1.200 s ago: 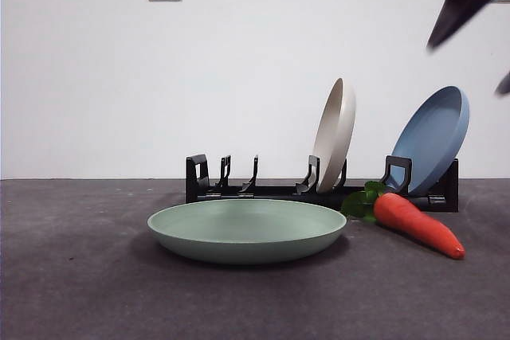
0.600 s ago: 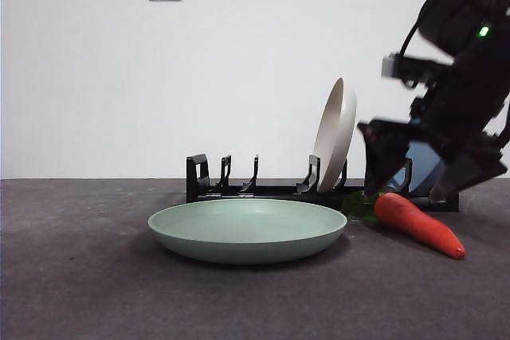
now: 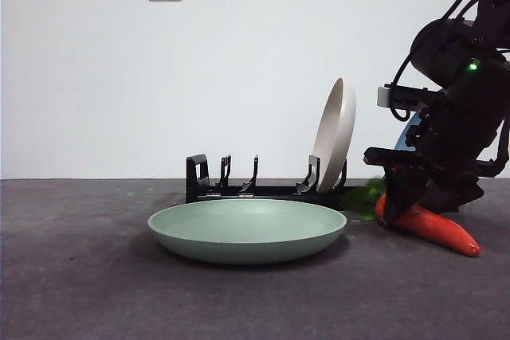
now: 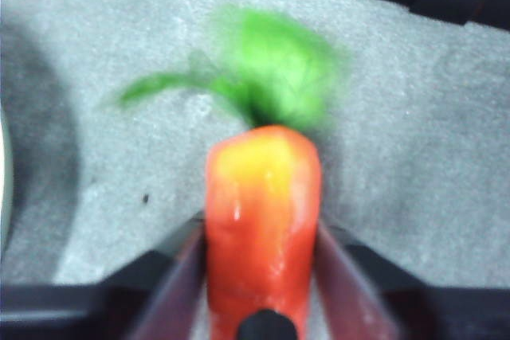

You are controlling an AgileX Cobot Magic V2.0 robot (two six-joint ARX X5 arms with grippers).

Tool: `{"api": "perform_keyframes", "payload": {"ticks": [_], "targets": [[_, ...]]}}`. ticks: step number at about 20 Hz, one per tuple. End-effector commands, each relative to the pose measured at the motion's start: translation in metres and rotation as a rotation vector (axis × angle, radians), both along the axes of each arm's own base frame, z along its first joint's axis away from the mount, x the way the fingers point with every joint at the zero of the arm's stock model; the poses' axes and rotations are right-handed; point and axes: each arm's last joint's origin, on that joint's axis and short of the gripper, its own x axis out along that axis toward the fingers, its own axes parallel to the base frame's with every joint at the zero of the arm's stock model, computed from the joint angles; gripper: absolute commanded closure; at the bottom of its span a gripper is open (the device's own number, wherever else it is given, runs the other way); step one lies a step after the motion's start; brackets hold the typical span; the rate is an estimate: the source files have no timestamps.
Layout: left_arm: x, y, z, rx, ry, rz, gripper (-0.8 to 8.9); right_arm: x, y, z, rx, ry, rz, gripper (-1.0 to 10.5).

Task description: Take the green plate from the plate rack,put the plate on the table,take the carrot from the table,put the carrot in the plate

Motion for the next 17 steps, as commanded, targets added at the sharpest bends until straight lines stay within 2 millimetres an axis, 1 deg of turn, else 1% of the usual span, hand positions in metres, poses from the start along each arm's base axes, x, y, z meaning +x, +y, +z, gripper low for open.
{"api": "perform_keyframes", "payload": {"ticks": [1, 2, 4, 5, 6, 8, 10, 11, 13, 15, 17], "targets": [[0.0, 0.0, -0.001, -0.004, 0.003, 0.002, 5.53, 0.0, 0.001, -0.003, 0.009, 0.023, -0.016, 8.5], [0.0, 0.0, -0.001, -0.004, 0.004, 0.003, 5.53, -0.001, 0.001, -0.003, 0.008, 0.029, -0.016, 9.4], [0.0, 0.0, -0.001, -0.004, 0.004, 0.002, 5.53, -0.001, 0.0, -0.002, 0.015, 0.029, -0.026, 9.6], [0.0, 0.0, -0.001, -0.003, 0.004, 0.002, 5.53, -0.003, 0.0, 0.003, 0.029, 0.025, -0.039, 9.6], [0.0, 0.0, -0.001, -0.003, 0.004, 0.002, 5.53, -0.006, 0.002, 0.013, 0.043, 0.011, -0.045, 9.6], [0.0, 0.0, -0.001, 0.003, 0.007, 0.002, 5.53, -0.017, 0.011, 0.041, 0.075, -0.059, -0.017, 9.6], [-0.001, 0.0, -0.001, 0.003, 0.007, 0.002, 5.53, -0.032, 0.025, 0.069, 0.125, -0.142, 0.023, 9.6], [0.0, 0.0, -0.001, 0.003, 0.007, 0.002, 5.53, -0.038, 0.034, 0.077, 0.155, -0.169, 0.044, 9.6], [-0.001, 0.0, -0.002, 0.005, 0.008, 0.002, 5.53, -0.047, 0.056, 0.082, 0.193, -0.193, 0.097, 9.6], [-0.001, 0.0, -0.003, 0.016, 0.015, 0.002, 5.53, -0.051, 0.079, 0.077, 0.237, -0.207, 0.144, 9.6], [-0.001, 0.001, -0.004, 0.029, 0.022, 0.002, 5.53, -0.052, 0.101, 0.068, 0.27, -0.227, 0.177, 9.6]]}}
